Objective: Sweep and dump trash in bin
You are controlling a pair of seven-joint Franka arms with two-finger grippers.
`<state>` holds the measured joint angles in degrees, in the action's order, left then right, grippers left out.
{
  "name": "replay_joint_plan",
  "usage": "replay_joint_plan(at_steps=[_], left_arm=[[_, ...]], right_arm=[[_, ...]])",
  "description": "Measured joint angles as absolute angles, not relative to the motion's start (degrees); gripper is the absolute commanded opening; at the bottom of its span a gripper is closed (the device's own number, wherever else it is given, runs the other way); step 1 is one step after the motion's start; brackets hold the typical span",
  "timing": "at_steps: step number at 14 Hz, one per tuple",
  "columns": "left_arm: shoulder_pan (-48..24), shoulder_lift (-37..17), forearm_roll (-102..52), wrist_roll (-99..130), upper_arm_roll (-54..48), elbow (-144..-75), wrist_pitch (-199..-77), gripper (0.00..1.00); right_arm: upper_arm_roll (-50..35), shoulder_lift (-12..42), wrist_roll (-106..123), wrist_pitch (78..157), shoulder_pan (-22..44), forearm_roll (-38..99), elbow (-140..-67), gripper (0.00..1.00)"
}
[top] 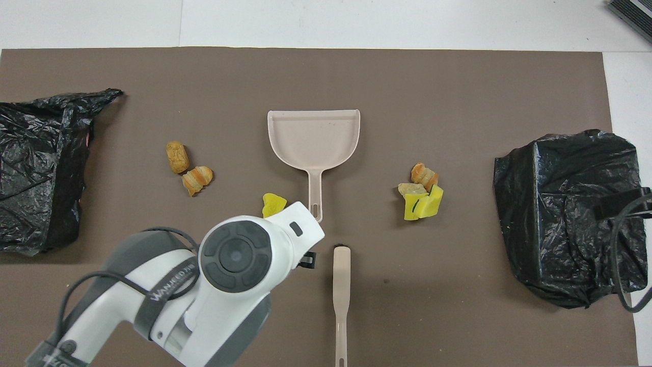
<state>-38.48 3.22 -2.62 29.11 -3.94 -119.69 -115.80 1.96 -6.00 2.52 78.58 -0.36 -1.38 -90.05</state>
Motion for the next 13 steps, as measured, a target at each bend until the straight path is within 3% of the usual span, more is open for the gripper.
replay_joint_plan(at_steps=[5, 9, 13], left_arm=[[-48.87, 3.16, -2.62, 37.85, -3.98, -126.19, -121.64, 1.00], [-56.51, 2.74, -2.62, 43.10, -4.03, -127.42, -124.43, 1.00], [-59.67, 1.92, -2.62, 43.37, -3.99, -127.64, -125.08, 1.00]], right_arm=[[2.02, -6.08, 2.52, 78.58, -0.36, -1.38, -90.32, 1.00], [2.18, -6.80, 2.52, 78.58, -0.48, -1.38, -91.55, 1.00], [2.26, -7.19, 2.52, 78.58, -0.48, -1.38, -91.89, 1.00]])
